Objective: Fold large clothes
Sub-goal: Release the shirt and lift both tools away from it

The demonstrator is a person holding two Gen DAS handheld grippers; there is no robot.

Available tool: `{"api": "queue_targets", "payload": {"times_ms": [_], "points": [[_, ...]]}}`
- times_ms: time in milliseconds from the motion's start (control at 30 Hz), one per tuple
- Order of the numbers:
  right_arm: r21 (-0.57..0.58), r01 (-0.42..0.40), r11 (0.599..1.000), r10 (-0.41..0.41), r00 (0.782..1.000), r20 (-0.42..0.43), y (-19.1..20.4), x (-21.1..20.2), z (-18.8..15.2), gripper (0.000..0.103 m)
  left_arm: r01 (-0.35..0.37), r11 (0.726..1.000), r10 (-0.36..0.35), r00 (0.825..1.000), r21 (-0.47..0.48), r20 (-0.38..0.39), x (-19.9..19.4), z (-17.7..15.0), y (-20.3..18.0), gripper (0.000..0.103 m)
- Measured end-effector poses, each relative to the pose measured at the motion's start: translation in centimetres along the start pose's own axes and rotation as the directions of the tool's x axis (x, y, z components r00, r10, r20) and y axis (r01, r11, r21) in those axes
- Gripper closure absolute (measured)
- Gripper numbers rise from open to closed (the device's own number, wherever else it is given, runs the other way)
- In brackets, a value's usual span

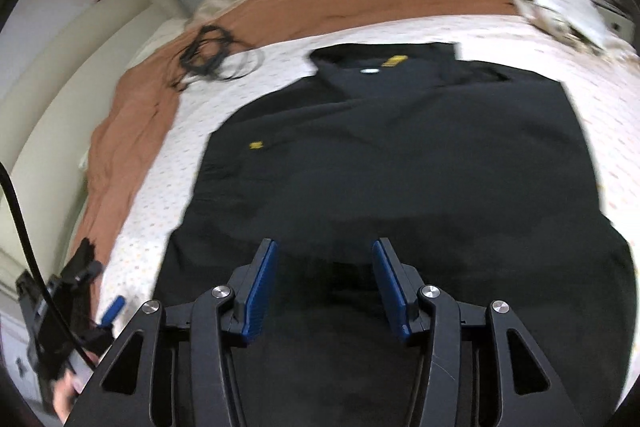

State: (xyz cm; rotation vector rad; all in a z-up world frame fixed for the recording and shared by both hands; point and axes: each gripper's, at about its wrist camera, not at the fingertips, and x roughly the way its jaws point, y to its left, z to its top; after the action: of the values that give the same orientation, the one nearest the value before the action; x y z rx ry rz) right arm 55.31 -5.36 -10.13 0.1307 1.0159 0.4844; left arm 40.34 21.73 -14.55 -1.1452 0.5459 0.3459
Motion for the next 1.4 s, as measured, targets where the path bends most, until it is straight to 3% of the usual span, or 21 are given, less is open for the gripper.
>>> {"api": "queue_targets", "payload": {"times_ms": [100, 167, 400, 500, 567, 767, 967, 1067, 1133, 1167, 1400], "points": [[0.041, 0.051, 0.998, -0.052, 0.998, 0.022, -3.4, -2.2, -1.3, 0.044, -0.001, 0.999, 0.002, 0.999, 0.043, -0.033, -0.1, -0.7, -0.9, 0.028], [0.075, 0.078, 0.994, -0.081, 0.996, 0.040, -5.6, -4.0, -2.4, 0.032, 0.016, 0.996, -0.012, 0.999, 0.082, -0.048, -0.6, -1.2, -1.6, 0.028], [0.096, 0.191, 0.977, -0.197, 0.978, 0.061, -11.1, -9.2, -6.6, 0.020, -0.032, 0.975, 0.049, 0.996, 0.220, -0.074, -2.3, -3.2, -2.4, 0.028], [0.118, 0.196, 0.973, -0.206, 0.976, 0.074, -12.8, -10.8, -8.4, 0.015, -0.038, 0.954, 0.062, 0.995, 0.297, -0.073, -3.5, -4.3, -2.7, 0.021], [0.143, 0.186, 0.972, -0.198, 0.978, 0.072, -14.3, -11.7, -9.9, 0.006, -0.035, 0.940, 0.064, 0.995, 0.339, -0.075, -4.4, -4.8, -2.5, 0.015], [0.207, 0.181, 0.962, -0.203, 0.975, 0.091, -17.2, -13.5, -14.2, 0.006, -0.050, 0.891, 0.093, 0.993, 0.452, -0.073, -7.2, -5.8, -1.6, 0.013], [0.222, 0.261, 0.939, -0.298, 0.943, 0.149, -19.3, -16.6, -18.7, 0.006, -0.064, 0.856, 0.127, 0.988, 0.513, -0.090, -9.4, -6.5, 1.0, 0.013], [0.251, 0.253, 0.934, -0.295, 0.944, 0.146, -20.8, -17.6, -20.9, 0.006, -0.093, 0.838, 0.167, 0.982, 0.538, -0.091, -10.5, -7.0, 3.1, 0.013], [0.282, 0.229, 0.932, -0.280, 0.948, 0.154, -21.9, -18.3, -22.5, 0.009, -0.096, 0.835, 0.180, 0.978, 0.541, -0.105, -11.1, -7.2, 4.6, 0.014], [0.292, 0.214, 0.932, -0.270, 0.948, 0.166, -22.1, -18.6, -23.1, 0.016, -0.095, 0.839, 0.184, 0.976, 0.536, -0.115, -11.5, -7.3, 5.6, 0.015], [0.327, 0.170, 0.929, -0.233, 0.959, 0.163, -23.4, -19.0, -27.2, 0.025, -0.091, 0.859, 0.211, 0.959, 0.503, -0.187, -13.5, -7.9, 10.4, 0.042]]}}
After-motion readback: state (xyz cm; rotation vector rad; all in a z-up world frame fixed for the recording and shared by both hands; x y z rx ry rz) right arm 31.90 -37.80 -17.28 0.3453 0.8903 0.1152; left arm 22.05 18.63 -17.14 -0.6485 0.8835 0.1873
